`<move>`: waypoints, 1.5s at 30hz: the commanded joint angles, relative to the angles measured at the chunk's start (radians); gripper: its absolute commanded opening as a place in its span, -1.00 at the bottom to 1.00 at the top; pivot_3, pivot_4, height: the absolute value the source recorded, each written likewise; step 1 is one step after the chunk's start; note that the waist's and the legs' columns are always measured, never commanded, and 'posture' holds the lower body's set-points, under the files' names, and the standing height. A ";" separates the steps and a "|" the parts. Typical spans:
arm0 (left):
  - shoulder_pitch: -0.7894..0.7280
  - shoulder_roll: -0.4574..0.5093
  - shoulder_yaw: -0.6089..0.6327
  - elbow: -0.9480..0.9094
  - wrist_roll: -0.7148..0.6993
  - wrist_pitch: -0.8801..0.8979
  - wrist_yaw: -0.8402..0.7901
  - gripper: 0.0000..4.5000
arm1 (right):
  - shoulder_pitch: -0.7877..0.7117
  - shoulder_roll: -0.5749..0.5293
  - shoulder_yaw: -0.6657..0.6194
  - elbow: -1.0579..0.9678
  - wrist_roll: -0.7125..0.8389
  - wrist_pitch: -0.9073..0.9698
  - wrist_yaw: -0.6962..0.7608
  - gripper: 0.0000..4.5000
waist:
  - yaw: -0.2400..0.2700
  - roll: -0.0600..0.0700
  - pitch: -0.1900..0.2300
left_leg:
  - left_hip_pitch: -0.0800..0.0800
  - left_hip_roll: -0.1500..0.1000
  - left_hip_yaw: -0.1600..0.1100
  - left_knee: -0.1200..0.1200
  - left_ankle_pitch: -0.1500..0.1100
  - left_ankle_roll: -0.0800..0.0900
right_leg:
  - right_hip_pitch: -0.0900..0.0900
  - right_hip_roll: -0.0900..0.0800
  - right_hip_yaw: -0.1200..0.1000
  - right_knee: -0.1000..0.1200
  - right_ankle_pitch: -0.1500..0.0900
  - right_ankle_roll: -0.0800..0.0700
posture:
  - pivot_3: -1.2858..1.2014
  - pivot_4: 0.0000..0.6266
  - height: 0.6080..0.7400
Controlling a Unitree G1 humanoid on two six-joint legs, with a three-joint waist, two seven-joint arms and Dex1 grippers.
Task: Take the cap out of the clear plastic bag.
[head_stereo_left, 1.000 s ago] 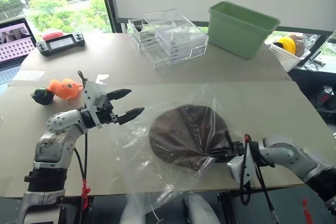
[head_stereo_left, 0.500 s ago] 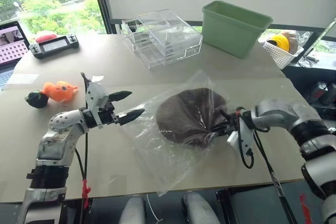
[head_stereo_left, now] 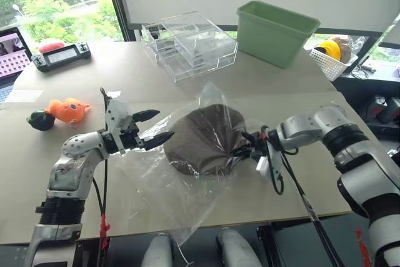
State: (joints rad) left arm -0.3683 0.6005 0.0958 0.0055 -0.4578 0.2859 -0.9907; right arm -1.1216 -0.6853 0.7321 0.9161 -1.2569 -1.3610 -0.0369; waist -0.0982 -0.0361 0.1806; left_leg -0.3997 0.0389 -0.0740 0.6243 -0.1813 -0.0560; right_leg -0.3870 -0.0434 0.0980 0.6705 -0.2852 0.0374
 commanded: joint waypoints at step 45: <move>-0.038 -0.023 -0.015 0.042 0.031 -0.060 -0.017 1.00 | 0.713 -0.513 -0.411 -0.975 1.863 1.121 0.746 0.96 | 0.042 0.007 0.004 | -0.006 -0.003 -0.004 0.001 -0.001 0.001 | 0.002 -0.003 -0.002 -0.005 -0.001 0.001 | 0.03 -0.52 0.92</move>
State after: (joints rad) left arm -0.3895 0.5751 0.0666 0.0609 -0.4281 0.2546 -1.0034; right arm -0.4768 -1.1484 0.4417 0.3674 0.1333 -0.5659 0.7237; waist -0.0560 -0.0291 0.1850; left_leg -0.4067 0.0361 -0.0780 0.6259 -0.1820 -0.0547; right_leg -0.3845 -0.0460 0.0964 0.6663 -0.2859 0.0387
